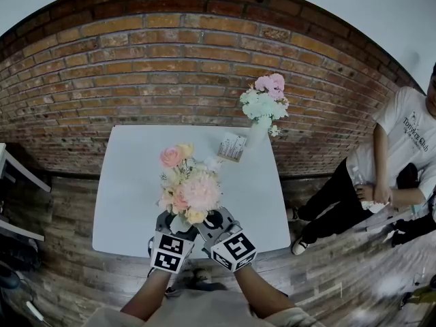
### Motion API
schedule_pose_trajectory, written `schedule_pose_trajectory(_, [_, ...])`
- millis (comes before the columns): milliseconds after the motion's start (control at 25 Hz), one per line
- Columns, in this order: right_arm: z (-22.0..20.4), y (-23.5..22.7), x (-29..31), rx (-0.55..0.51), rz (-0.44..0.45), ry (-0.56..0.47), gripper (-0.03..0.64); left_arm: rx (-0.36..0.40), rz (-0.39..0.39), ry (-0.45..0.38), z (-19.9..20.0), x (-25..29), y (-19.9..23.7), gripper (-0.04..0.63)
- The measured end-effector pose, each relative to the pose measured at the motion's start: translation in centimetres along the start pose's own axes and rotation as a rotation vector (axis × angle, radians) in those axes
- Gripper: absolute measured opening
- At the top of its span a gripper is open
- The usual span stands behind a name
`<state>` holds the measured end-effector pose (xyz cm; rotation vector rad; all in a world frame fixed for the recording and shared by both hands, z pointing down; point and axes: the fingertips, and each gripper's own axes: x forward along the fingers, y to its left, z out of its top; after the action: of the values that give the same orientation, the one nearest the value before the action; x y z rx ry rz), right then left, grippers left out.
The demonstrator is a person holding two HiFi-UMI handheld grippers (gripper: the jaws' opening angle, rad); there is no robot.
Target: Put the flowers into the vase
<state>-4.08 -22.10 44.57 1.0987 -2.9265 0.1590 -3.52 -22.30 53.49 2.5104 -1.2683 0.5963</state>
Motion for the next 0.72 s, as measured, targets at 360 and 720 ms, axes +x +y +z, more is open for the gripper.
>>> schedule_pose_trajectory(360, [-1.4, 0.1, -0.5, -0.032, -0.003, 0.043, 0.055, 0.002, 0.002, -0.003, 0.1, 0.2, 0.0, 0.291])
schedule_pose_trajectory(720, [-1.6, 0.2, -1.3, -0.008, -0.036, 0.064, 0.11, 0.002, 0.006, -0.005, 0.0, 0.1, -0.1, 0.291])
